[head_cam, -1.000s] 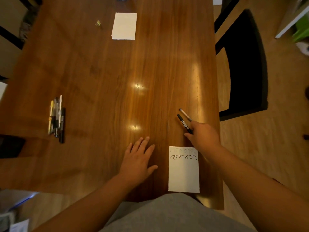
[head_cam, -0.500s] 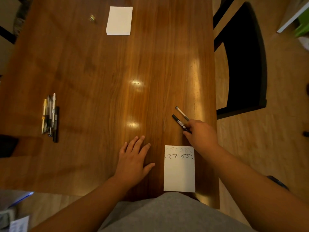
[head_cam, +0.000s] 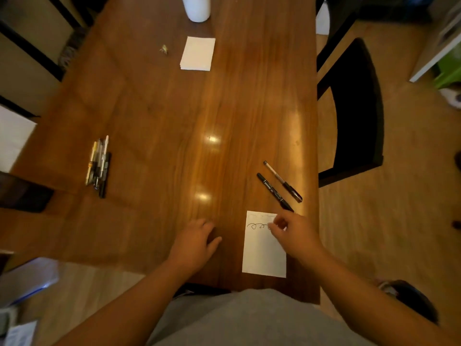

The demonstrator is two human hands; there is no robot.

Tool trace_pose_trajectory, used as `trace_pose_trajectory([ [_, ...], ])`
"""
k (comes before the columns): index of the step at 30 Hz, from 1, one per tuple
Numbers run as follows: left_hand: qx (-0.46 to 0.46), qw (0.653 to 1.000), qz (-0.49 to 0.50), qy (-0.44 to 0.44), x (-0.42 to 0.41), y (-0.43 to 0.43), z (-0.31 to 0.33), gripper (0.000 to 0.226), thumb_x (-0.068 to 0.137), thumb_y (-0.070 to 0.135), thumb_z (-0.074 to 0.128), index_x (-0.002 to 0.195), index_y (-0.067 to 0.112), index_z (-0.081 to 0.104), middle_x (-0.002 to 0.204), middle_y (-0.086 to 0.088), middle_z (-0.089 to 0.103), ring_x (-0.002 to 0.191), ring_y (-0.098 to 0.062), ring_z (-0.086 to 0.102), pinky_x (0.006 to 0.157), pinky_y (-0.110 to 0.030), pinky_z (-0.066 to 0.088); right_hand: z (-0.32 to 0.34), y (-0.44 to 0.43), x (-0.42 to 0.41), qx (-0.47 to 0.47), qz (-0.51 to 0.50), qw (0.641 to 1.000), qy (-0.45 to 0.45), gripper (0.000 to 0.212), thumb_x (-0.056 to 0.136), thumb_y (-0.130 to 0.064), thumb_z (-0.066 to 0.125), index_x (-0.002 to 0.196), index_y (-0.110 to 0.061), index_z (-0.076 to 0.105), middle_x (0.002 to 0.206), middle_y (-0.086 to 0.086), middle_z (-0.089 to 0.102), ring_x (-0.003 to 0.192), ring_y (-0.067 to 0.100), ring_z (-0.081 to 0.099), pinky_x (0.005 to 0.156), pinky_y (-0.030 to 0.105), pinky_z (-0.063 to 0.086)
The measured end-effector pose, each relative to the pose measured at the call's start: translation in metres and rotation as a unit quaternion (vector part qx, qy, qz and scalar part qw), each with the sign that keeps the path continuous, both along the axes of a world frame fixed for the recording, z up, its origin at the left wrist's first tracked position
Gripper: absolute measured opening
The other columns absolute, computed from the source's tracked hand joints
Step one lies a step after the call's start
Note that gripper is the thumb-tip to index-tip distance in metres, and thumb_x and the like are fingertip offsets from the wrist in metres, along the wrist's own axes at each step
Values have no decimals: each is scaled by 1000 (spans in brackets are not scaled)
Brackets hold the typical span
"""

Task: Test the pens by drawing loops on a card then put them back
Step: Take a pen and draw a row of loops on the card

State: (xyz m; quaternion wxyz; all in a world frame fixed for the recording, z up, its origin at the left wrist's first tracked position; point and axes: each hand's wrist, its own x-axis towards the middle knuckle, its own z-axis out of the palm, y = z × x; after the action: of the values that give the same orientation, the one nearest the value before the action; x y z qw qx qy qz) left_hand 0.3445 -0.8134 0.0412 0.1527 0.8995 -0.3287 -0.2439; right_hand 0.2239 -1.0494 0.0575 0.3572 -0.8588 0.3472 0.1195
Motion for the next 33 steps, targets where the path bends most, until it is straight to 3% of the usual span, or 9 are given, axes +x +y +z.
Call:
trace_pose_trajectory([
  [2, -4, 997, 44, 64, -3, 12, 6, 36, 93, 47, 55, 120, 23, 61, 109, 5, 66, 94, -10, 60, 78, -25, 49, -2, 14, -17, 37, 7, 999, 2, 9, 90, -40, 65, 91, -30, 64, 94, -13, 64, 79, 5, 59, 61, 12, 46],
  [5, 8, 994, 60, 87, -4, 40, 11, 32, 93, 47, 56, 114, 24, 63, 99, 8, 67, 85, -6, 61, 74, -26, 51, -5, 36, -32, 71, 27, 997, 8, 9, 91, -40, 64, 85, -34, 60, 92, -16, 61, 80, 3, 57, 61, 10, 42],
  [12, 2, 989, 106, 106, 22, 123, 18, 21, 93, 42, 59, 102, 24, 64, 93, 7, 66, 80, -6, 61, 75, -35, 54, -6, 95, -5, 110, 69, 991, 30, 10, 91, -40, 63, 84, -35, 67, 84, -18, 66, 76, 3, 63, 65, 12, 47],
  [17, -9, 990, 108, 95, 66, 190, 17, 18, 93, 42, 59, 101, 26, 64, 91, 10, 64, 79, -4, 60, 73, -29, 52, -2, 153, 47, 121, 85, 988, 40, 14, 92, -43, 61, 85, -34, 68, 84, -13, 67, 77, 6, 64, 72, 24, 56],
  [23, 5, 1000, -4, -12, 143, 255, 9, 28, 95, 44, 52, 116, 28, 60, 115, 9, 55, 107, -9, 49, 89, -24, 43, 2, 239, 129, 100, 71, 992, 41, 13, 91, -42, 62, 84, -32, 67, 78, -8, 68, 71, 6, 64, 65, 30, 56],
  [28, 24, 996, -71, -54, 189, 281, 2, 56, 91, 49, 55, 142, 30, 41, 154, 1, 30, 142, -21, 24, 112, -39, 26, 2, 294, 209, 71, 53, 996, 25, 14, 91, -39, 64, 86, -26, 67, 77, -9, 65, 69, 4, 61, 62, 26, 52],
  [30, 42, 994, -87, -52, 202, 286, -3, 66, 90, 53, 55, 147, 32, 29, 161, 0, 15, 147, -23, 12, 116, -40, 13, 2, 306, 237, 62, 47, 997, 26, 14, 91, -38, 63, 90, -25, 67, 80, -8, 65, 73, 8, 61, 65, 30, 53],
  [33, 61, 991, -102, -58, 215, 290, -10, 73, 89, 54, 54, 150, 34, 21, 162, 0, 6, 148, -24, 3, 115, -40, 2, 2, 316, 273, 44, 46, 998, 27, 11, 92, -38, 62, 90, -27, 63, 77, -8, 63, 69, 9, 61, 56, 26, 47],
])
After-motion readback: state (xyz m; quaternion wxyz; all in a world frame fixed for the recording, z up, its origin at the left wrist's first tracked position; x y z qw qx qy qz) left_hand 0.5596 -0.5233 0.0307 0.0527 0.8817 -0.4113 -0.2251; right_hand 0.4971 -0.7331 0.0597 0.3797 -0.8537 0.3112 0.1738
